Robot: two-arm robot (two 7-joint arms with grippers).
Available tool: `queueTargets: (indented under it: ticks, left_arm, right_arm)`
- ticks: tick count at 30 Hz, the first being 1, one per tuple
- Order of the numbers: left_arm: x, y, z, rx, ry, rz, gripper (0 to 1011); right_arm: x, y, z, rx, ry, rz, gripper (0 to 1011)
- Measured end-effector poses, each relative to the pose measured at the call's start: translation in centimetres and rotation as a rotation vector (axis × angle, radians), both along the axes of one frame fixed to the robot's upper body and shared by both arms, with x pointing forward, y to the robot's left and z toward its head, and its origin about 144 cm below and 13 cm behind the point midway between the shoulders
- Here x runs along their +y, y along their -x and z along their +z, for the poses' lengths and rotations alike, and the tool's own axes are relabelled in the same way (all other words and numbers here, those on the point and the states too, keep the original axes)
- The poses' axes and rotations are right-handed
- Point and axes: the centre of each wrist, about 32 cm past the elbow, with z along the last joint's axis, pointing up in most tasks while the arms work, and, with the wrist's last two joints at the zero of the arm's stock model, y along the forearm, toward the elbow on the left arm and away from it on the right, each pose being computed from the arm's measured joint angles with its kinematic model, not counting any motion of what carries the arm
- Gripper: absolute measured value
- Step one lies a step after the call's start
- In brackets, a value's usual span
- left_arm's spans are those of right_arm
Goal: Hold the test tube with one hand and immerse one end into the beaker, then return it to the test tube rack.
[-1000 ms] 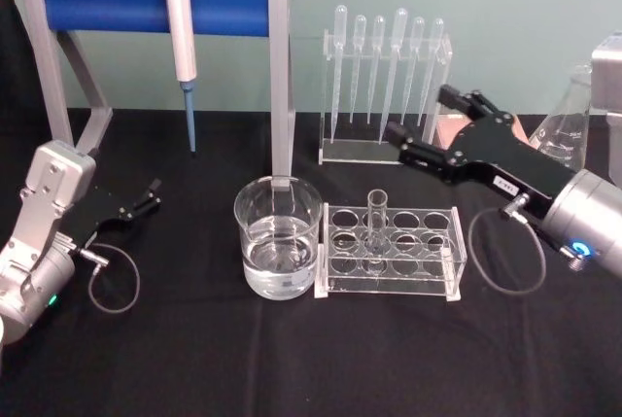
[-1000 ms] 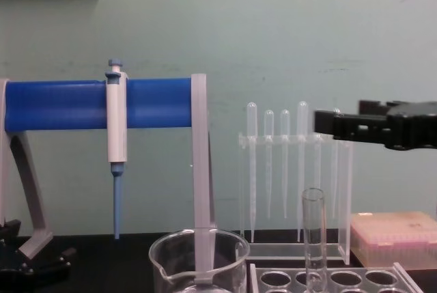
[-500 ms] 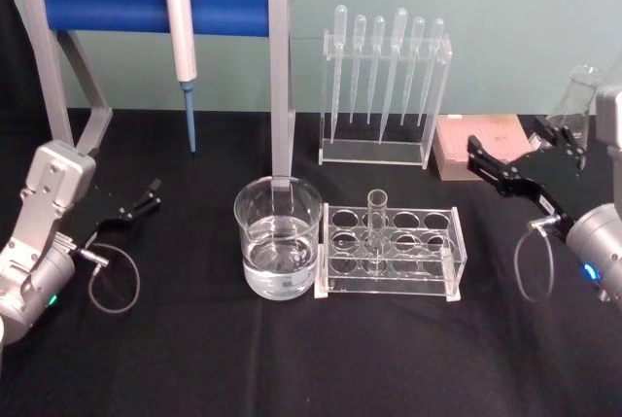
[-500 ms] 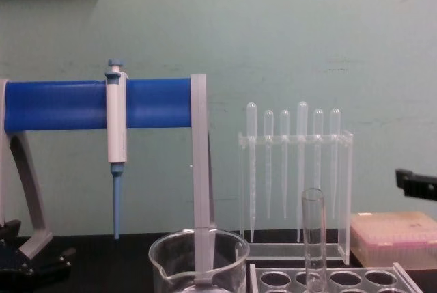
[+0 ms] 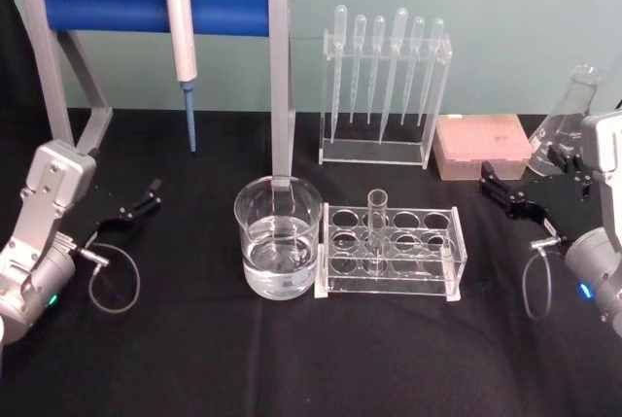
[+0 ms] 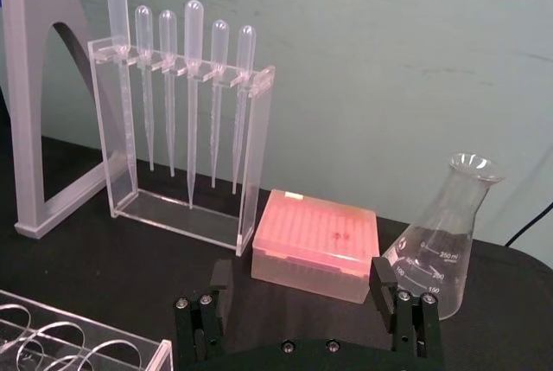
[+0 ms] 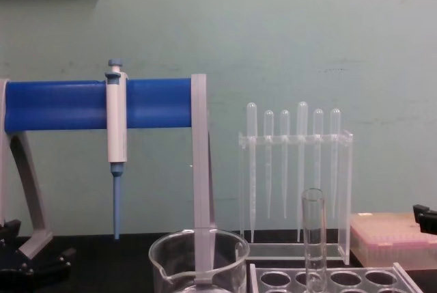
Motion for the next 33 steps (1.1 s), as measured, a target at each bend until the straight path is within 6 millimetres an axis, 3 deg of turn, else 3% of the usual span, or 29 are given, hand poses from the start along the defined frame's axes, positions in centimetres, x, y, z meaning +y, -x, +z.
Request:
queueTargets:
  ticks: [33]
  left_arm:
    - [0.0,0.0,0.0,0.0,0.0,0.0,1000]
  right_arm:
    - [-0.04,-0.07,-0.08,0.013,0.001,0.023,1002]
